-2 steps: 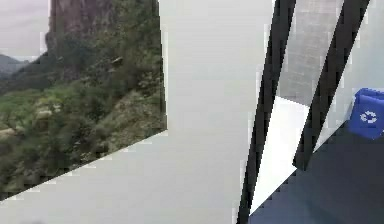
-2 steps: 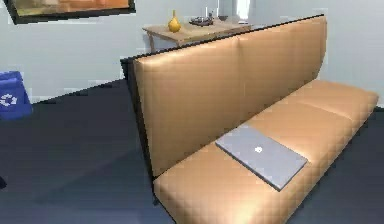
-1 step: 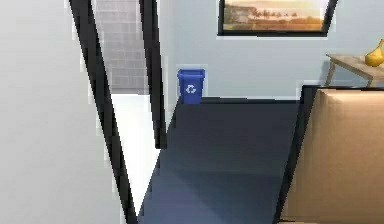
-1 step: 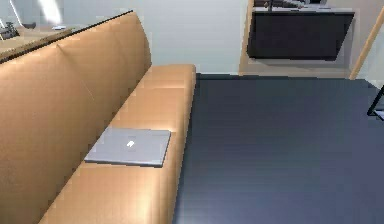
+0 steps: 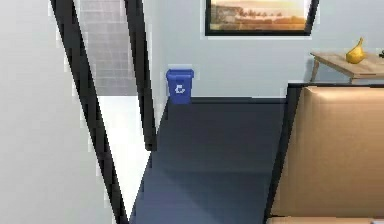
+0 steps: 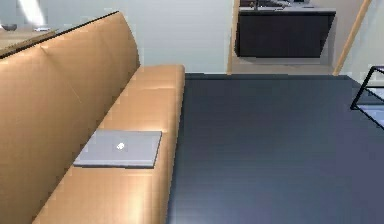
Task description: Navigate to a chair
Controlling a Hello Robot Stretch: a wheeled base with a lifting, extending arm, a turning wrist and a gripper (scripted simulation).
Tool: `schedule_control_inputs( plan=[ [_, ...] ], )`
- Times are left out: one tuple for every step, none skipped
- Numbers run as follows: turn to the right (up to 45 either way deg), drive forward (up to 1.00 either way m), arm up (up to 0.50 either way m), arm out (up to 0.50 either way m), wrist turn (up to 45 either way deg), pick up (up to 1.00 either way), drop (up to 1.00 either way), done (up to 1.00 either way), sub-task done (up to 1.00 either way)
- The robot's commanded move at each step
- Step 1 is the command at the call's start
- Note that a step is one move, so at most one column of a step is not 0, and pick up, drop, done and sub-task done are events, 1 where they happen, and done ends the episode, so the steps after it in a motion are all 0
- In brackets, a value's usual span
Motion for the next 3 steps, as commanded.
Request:
schedule_control_inputs(
  plan=[
    [0.0, 1.0, 0.0, 0.0, 0.0, 0.0, 0.0, 0.0, 0.0],
    [27.0, 0.0, 0.0, 0.0, 0.0, 0.0, 0.0, 0.0, 0.0],
    [0.0, 0.05, 0.0, 0.0, 0.0, 0.0, 0.0, 0.0, 0.0]
  ],
)
